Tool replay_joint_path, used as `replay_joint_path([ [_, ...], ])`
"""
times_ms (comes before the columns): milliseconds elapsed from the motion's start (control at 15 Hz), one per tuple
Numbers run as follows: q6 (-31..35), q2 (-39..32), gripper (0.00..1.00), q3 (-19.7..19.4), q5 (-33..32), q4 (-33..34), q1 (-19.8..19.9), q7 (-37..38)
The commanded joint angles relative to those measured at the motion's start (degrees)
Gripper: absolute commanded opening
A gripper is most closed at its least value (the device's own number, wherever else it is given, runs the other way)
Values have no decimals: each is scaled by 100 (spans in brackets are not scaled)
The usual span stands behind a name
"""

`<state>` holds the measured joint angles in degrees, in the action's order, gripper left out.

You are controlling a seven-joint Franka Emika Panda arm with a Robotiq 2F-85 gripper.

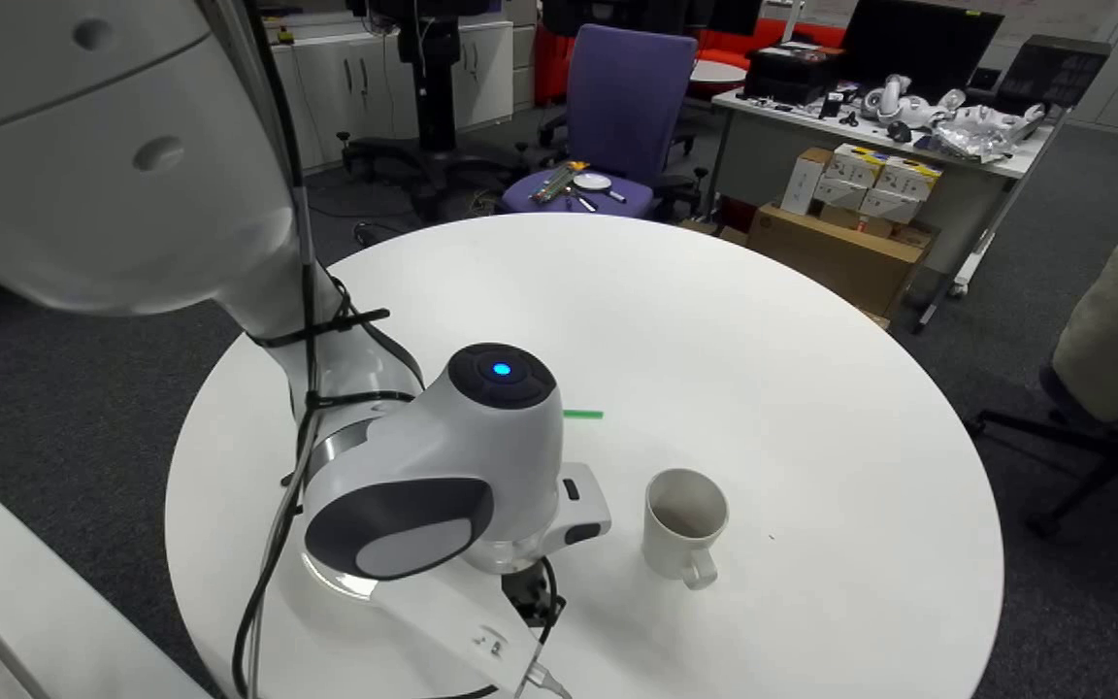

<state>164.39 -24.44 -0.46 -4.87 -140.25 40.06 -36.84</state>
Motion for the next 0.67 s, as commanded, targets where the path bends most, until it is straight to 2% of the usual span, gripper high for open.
replay_joint_path([
  [0,-222,20,0,215,249,-180,177,-448],
  [600,-183,-43,0,-5,263,-106,-11,-300],
])
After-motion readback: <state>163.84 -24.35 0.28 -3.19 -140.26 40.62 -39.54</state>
